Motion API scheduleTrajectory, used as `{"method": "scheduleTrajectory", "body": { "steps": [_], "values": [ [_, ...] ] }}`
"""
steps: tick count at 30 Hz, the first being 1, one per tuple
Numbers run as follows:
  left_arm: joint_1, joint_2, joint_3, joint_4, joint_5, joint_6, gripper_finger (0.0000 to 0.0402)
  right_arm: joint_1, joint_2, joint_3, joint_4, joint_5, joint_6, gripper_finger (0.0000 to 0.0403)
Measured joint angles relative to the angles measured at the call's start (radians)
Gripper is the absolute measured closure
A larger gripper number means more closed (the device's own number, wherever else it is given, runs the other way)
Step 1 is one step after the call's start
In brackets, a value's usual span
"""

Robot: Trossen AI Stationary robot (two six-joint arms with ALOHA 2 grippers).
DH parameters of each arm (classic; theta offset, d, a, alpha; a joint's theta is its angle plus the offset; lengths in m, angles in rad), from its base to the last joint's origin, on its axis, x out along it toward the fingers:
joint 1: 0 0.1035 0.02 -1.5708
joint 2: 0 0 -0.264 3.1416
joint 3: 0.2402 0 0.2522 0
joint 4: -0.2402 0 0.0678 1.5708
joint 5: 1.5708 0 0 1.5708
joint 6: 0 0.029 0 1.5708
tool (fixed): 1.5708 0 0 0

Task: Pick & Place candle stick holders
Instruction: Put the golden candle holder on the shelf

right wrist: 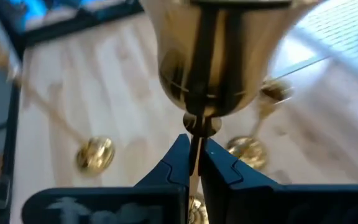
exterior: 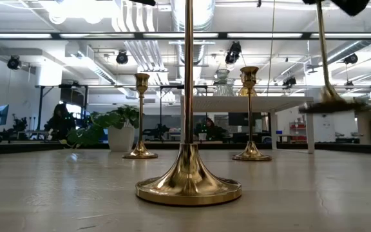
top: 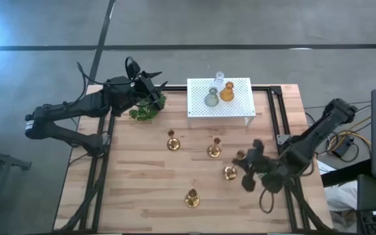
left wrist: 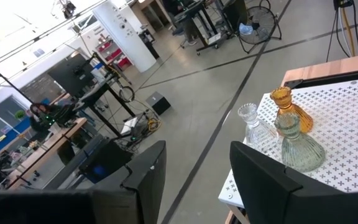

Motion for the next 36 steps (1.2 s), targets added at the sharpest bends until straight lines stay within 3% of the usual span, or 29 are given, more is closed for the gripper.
{"method": "scheduleTrajectory", "body": {
  "steps": [9,14,22,26,31,36],
  "values": [
    [0.000,0.000,0.000,-0.005,0.000,0.000,0.0218,-0.096,-0.185,0.167,-0.317,0.207,0.021,0.0392],
    [0.000,0.000,0.000,-0.005,0.000,0.000,0.0218,-0.265,-0.208,0.300,-0.514,0.253,-0.030,0.0392],
    [0.000,0.000,0.000,-0.005,0.000,0.000,0.0218,-0.583,-0.220,0.438,-0.531,0.248,-0.265,0.0392],
    [0.000,0.000,0.000,-0.005,0.000,0.000,0.0218,-0.728,-0.245,0.456,-0.454,0.158,-0.408,0.0392],
    [0.000,0.000,0.000,-0.006,0.000,0.000,0.0218,-0.943,-0.258,0.448,-0.235,-0.096,-0.663,0.0392],
    [0.000,0.000,0.000,-0.006,0.000,0.000,0.0218,-1.213,-0.230,0.448,-0.186,-0.327,-0.772,0.0392]
  ]
}}
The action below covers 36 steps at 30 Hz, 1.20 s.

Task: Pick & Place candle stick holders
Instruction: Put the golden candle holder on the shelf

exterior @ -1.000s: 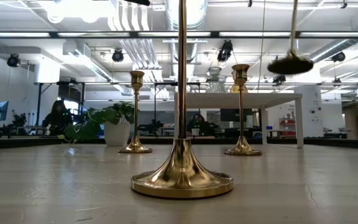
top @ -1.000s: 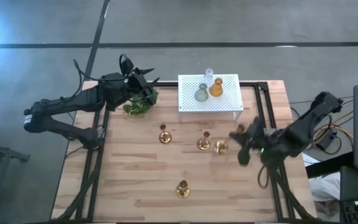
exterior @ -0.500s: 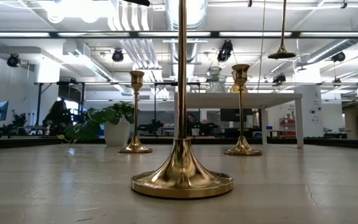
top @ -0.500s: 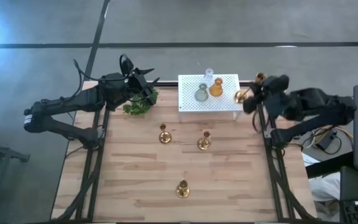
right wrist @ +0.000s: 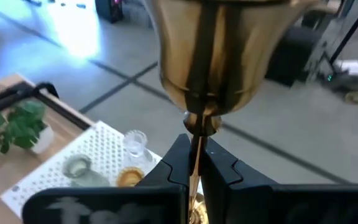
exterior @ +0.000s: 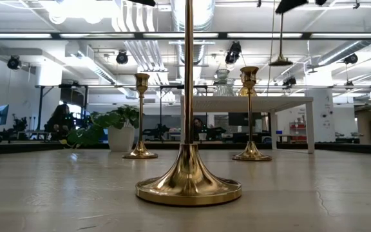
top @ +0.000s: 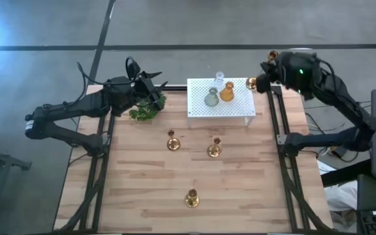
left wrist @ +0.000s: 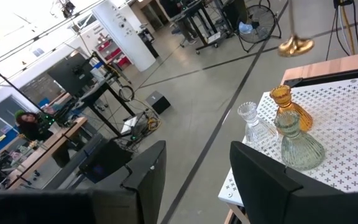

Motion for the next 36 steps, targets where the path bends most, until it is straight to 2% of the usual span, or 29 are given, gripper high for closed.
{"method": "scheduleTrajectory", "body": {
  "steps": [3,7,15,20,27,31,36],
  "values": [
    [0.000,0.000,0.000,0.000,0.000,0.000,0.0218,-0.152,0.035,-0.001,0.003,-0.154,-0.045,0.0392],
    [0.000,0.000,0.000,0.000,0.000,0.000,0.0218,-0.296,0.092,-0.002,0.064,-0.331,-0.087,0.0392],
    [0.000,0.000,0.000,0.000,0.000,0.000,0.0218,-0.418,0.230,0.003,0.144,-0.471,-0.127,0.0392],
    [0.000,0.000,0.000,0.000,0.000,0.000,0.0218,-0.428,0.299,0.003,0.147,-0.474,-0.152,0.0392],
    [0.000,0.000,0.000,0.000,0.000,0.000,0.0218,-0.432,0.321,0.000,0.183,-0.496,-0.156,0.0392],
    [0.000,0.000,0.000,0.000,0.000,0.000,0.0218,-0.438,0.280,-0.052,0.266,-0.496,-0.135,0.0392],
    [0.000,0.000,0.000,0.000,0.000,0.000,0.0218,-0.459,0.183,-0.191,0.371,-0.490,-0.092,0.0392]
  ]
}}
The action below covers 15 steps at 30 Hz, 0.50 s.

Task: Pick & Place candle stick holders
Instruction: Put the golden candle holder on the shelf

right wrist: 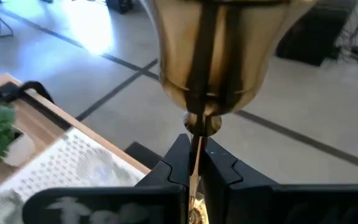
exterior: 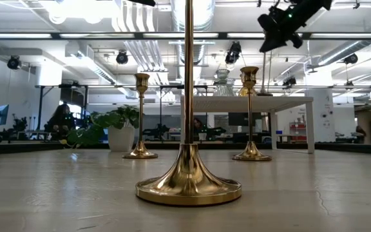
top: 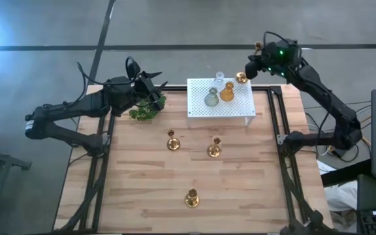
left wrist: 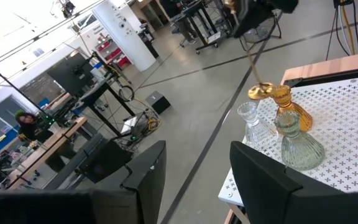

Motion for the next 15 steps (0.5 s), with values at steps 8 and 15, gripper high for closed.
{"method": "scheduleTrajectory", "body": {
  "steps": [8,15],
  "values": [
    [0.000,0.000,0.000,0.000,0.000,0.000,0.0218,-0.005,-0.064,-0.123,0.060,0.010,0.046,0.0392],
    [0.000,0.000,0.000,0.000,0.000,0.000,0.0218,-0.004,-0.020,-0.103,0.046,-0.021,0.042,0.0392]
  ]
}}
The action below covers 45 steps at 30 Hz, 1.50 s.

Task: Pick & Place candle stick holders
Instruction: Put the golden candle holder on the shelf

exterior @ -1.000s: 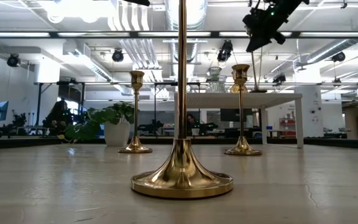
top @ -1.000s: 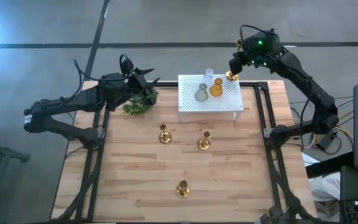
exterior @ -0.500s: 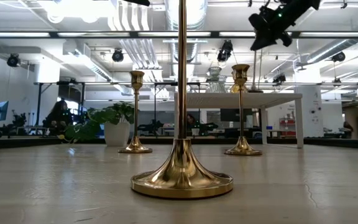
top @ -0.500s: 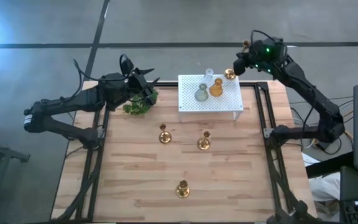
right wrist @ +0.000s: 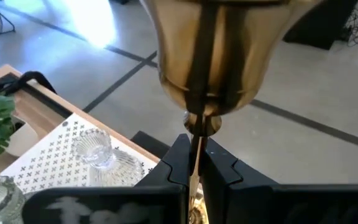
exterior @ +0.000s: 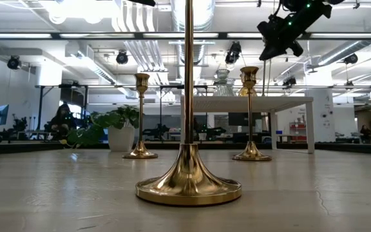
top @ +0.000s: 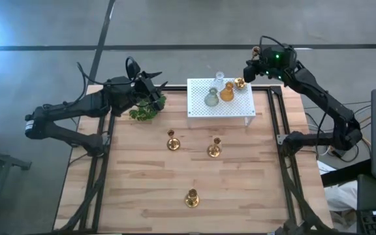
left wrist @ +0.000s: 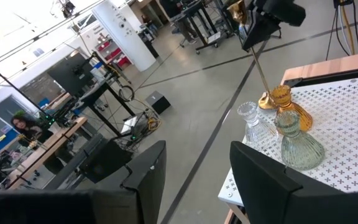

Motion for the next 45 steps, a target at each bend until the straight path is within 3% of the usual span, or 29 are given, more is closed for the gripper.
{"method": "scheduleTrajectory", "body": {
  "steps": [13,39,45],
  "values": [
    [0.000,0.000,0.000,0.000,0.000,0.000,0.0218,0.000,0.078,0.085,-0.090,-0.010,-0.047,0.0392],
    [0.000,0.000,0.000,0.000,0.000,0.000,0.0218,0.000,0.098,0.086,-0.089,-0.014,-0.055,0.0390],
    [0.000,0.000,0.000,0.000,0.000,0.000,0.0218,0.000,0.097,0.086,-0.099,-0.015,-0.054,0.0373]
  ]
}}
